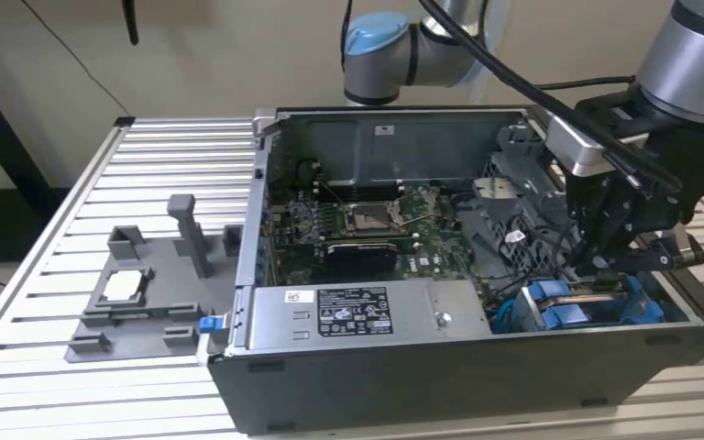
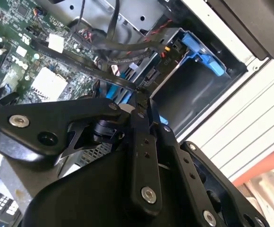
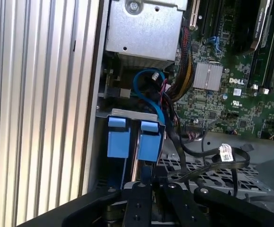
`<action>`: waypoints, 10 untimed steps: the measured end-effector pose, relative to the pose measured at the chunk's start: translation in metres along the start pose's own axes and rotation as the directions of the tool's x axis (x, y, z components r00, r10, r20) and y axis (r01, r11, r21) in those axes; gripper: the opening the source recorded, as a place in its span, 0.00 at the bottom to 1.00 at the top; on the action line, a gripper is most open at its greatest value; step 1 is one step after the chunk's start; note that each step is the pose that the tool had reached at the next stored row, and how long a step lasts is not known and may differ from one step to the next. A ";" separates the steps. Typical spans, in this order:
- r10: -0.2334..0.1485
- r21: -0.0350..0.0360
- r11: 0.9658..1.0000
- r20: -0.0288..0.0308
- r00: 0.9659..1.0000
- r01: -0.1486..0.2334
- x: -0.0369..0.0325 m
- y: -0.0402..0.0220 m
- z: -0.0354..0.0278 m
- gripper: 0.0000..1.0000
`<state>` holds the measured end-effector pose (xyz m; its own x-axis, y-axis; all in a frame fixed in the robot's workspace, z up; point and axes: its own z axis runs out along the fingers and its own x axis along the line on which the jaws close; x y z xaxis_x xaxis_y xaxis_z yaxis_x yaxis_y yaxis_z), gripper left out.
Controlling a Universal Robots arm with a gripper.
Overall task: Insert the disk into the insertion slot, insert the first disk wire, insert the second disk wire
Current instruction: 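Insert the second disk wire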
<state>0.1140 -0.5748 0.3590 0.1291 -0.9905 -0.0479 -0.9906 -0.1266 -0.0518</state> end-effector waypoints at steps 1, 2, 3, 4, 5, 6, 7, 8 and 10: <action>0.000 -0.005 1.000 0.001 1.000 0.000 0.0008 -0.0020 0.0004 0.16; 0.001 -0.006 1.000 0.002 1.000 -0.001 0.0013 -0.0031 0.0010 0.16; 0.007 -0.006 1.000 0.002 1.000 -0.007 0.0014 -0.0031 0.0021 0.16; 0.018 -0.005 1.000 0.001 1.000 -0.018 0.0015 -0.0031 0.0028 0.16; 0.031 -0.005 1.000 0.001 1.000 -0.031 0.0015 -0.0031 0.0036 0.16; 0.045 -0.004 0.999 0.000 0.999 -0.045 0.0016 -0.0031 0.0046 0.16; 0.059 -0.003 0.998 0.000 0.998 -0.059 0.0016 -0.0030 0.0055 0.16; 0.072 -0.003 0.997 -0.001 0.997 -0.072 0.0017 -0.0030 0.0065 0.16; 0.098 -0.001 0.995 -0.001 0.995 -0.098 0.0018 -0.0028 0.0084 0.16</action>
<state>0.1174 -0.5757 0.3507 0.0313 -0.9982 -0.0517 -0.9985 -0.0289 -0.0457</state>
